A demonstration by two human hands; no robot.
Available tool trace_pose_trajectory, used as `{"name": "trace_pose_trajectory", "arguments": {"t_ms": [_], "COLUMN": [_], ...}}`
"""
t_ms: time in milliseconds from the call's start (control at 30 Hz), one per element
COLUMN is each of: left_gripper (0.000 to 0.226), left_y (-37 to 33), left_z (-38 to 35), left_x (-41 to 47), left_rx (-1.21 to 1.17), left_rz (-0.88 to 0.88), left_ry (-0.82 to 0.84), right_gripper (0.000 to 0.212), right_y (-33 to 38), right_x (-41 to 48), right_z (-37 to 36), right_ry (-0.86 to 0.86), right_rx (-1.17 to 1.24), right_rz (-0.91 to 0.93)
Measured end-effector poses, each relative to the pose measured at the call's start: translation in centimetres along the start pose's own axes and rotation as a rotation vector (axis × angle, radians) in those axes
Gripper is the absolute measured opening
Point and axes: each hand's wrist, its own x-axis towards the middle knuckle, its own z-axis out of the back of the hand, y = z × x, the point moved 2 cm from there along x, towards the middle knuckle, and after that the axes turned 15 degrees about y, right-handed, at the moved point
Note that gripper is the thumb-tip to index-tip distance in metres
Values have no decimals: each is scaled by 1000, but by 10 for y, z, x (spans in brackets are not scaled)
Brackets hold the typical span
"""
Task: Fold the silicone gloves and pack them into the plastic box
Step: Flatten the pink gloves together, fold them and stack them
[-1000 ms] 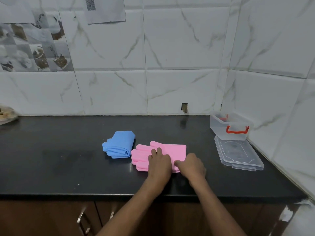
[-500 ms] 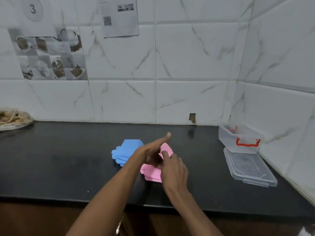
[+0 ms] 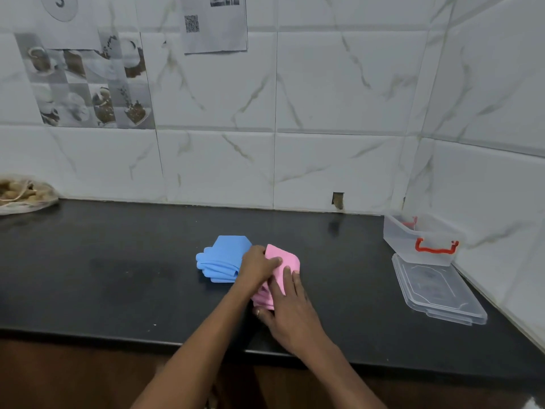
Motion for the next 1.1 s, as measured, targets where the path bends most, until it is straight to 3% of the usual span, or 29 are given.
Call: {"name": "trace_pose_trajectory", "arguments": {"t_ms": [100, 200, 267, 367, 433, 500, 667, 767, 867, 1000, 1100], "left_gripper": [28, 53, 63, 50, 41, 29, 22, 31, 25, 55, 75], "left_y": [-10, 0, 11, 24, 27, 26, 26, 28, 27, 23, 20], "left_z": [-3, -6, -7, -12, -16, -18, -20, -19, -18, -17, -16], "left_x": [-12, -16, -19, -24, -25, -26, -32, -38, -38, -45, -53], "left_rx": [344, 482, 410, 371, 336, 224, 170, 132, 20, 113, -101], "left_rz": [-40, 8, -45, -151, -163, -151, -186, -224, -197, -288, -264], "left_ry": [-218, -228, -201, -182, -177, -189, -232, -238, -196, -328, -402], "right_gripper": [75, 61, 45, 28, 24, 32, 55, 53, 54, 51, 47], "right_y": [-5, -11, -17, -35, -38, -30, -9, -2, -9, -20, -26], "right_x": [-2, -5, -5, 1, 10, 21, 43, 45, 43, 35, 30], "right_z": [2, 12, 23, 41, 43, 40, 33, 29, 27, 27, 34], "right_ry": [26, 128, 76, -256, -241, -182, -155, -163, -151, -210, -255], "right_rx": [-109, -31, 266, 553, 641, 737, 841, 942, 1114, 1438, 1526], "right_rz": [39, 125, 134, -177, -350, -386, -379, -288, -218, -163, -65]}}
